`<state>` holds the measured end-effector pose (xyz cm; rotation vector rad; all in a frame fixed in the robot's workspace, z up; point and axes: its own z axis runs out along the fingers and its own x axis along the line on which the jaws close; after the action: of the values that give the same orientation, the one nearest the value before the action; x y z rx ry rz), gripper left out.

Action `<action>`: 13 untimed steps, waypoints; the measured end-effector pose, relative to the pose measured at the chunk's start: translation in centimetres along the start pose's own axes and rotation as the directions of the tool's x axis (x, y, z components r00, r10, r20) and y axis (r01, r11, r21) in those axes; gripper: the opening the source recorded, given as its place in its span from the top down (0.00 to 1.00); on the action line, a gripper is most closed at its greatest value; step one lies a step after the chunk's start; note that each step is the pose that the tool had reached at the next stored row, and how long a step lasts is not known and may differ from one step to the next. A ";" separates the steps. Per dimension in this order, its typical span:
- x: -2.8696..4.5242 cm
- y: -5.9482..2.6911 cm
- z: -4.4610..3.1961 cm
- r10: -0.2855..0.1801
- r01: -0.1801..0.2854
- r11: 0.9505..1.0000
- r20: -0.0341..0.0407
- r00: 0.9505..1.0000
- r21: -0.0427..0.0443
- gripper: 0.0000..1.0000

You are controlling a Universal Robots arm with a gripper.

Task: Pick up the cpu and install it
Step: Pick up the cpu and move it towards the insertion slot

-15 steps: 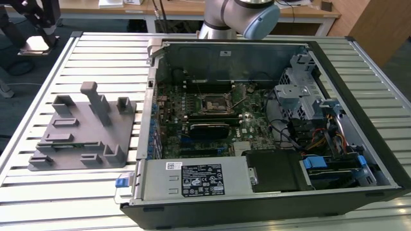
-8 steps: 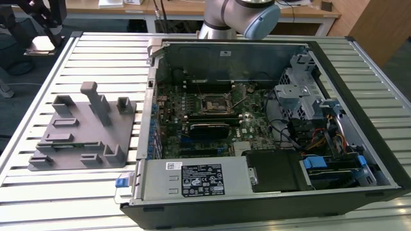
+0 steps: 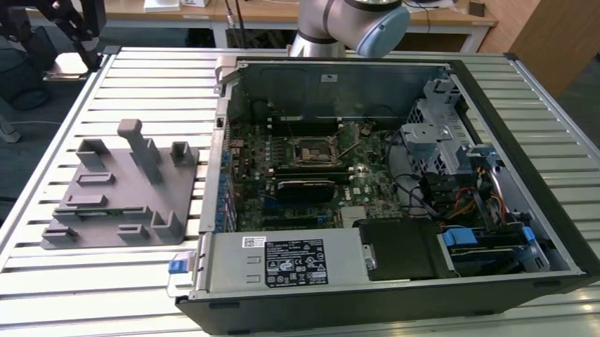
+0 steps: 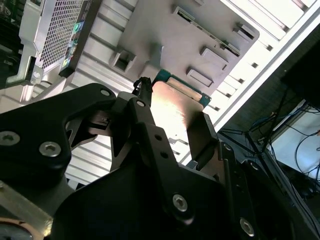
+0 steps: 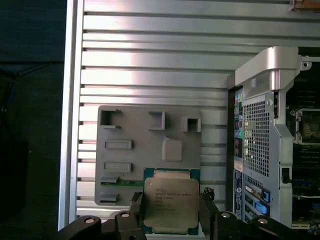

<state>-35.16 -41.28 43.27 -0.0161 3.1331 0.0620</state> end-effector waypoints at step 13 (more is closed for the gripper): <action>-1.33 -0.01 0.02 0.000 0.000 1.000 0.000 1.000 0.000 0.47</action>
<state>-33.83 -41.28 43.26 -0.0161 3.1332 0.0622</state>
